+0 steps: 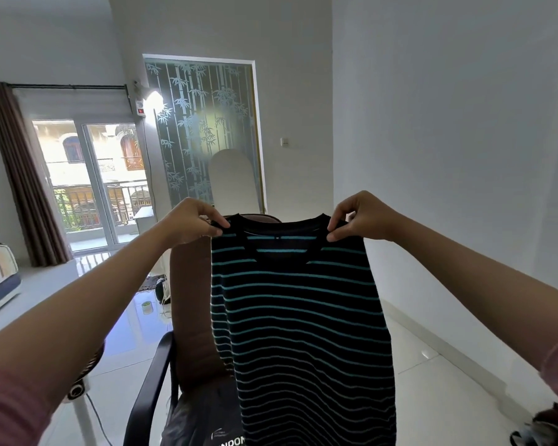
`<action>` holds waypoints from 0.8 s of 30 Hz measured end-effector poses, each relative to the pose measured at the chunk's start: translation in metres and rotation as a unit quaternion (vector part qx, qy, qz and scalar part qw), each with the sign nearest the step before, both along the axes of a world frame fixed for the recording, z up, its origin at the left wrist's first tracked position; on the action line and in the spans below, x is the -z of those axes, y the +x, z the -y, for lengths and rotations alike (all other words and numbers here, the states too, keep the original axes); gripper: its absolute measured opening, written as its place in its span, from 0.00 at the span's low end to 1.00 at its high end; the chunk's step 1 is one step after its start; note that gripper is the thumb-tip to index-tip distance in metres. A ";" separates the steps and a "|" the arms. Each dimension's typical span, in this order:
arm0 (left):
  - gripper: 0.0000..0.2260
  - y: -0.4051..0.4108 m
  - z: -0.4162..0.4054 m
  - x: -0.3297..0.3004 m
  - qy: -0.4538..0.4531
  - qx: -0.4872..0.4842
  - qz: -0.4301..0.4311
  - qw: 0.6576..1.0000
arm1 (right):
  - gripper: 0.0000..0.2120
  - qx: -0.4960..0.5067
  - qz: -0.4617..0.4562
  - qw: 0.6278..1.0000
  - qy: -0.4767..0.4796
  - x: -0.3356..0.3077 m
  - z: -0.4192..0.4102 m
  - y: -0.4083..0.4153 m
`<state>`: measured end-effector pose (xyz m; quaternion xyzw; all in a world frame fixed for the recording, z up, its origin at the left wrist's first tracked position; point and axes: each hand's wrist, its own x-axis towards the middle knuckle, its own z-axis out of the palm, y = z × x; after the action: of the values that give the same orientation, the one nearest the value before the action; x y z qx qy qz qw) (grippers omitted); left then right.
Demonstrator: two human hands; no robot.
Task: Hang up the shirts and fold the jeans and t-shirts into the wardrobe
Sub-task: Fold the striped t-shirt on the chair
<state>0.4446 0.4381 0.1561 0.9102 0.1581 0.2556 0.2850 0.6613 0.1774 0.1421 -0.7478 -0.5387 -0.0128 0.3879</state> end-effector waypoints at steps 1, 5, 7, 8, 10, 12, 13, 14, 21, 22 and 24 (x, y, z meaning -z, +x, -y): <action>0.11 -0.001 0.001 0.001 0.000 -0.001 -0.004 1.000 | 0.07 0.005 0.018 1.000 -0.016 -0.001 0.003 -0.001; 0.09 0.000 0.008 0.007 0.013 -0.008 -0.028 0.999 | 0.07 0.028 0.091 0.991 -0.089 -0.001 0.009 -0.004; 0.09 0.003 0.011 0.012 0.031 -0.023 -0.043 0.998 | 0.07 0.055 0.139 0.981 -0.126 0.001 0.008 -0.006; 0.09 0.004 0.012 0.014 0.035 -0.030 -0.050 0.998 | 0.06 0.071 0.154 0.975 -0.142 0.002 0.007 -0.007; 0.11 0.007 0.011 0.020 0.027 -0.038 -0.062 0.997 | 0.06 0.089 0.160 0.970 -0.158 0.006 0.004 -0.010; 0.12 0.009 0.009 0.025 0.009 -0.047 -0.070 0.996 | 0.05 0.088 0.132 0.975 -0.158 0.011 0.002 -0.011; 0.11 0.010 0.009 0.028 -0.005 -0.050 -0.071 0.996 | 0.05 0.086 0.105 0.978 -0.156 0.014 0.001 -0.011; 0.11 0.010 0.009 0.031 -0.019 -0.050 -0.071 0.996 | 0.05 0.086 0.078 0.982 -0.150 0.016 0.001 -0.011; 0.07 0.011 0.005 0.049 -0.085 -0.049 -0.025 0.995 | 0.02 0.069 -0.041 0.994 -0.077 0.028 -0.007 -0.005; 0.06 0.011 0.003 0.051 -0.085 -0.050 -0.020 0.995 | 0.03 0.066 -0.053 0.994 -0.067 0.029 -0.009 -0.005; 0.05 0.011 0.000 0.056 -0.086 -0.045 -0.020 0.995 | 0.04 0.065 -0.059 0.995 -0.052 0.031 -0.012 -0.002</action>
<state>0.4559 0.4386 0.1006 0.8794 0.2263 0.2352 0.3467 0.6588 0.1898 0.1108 -0.8000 -0.4649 0.0343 0.3779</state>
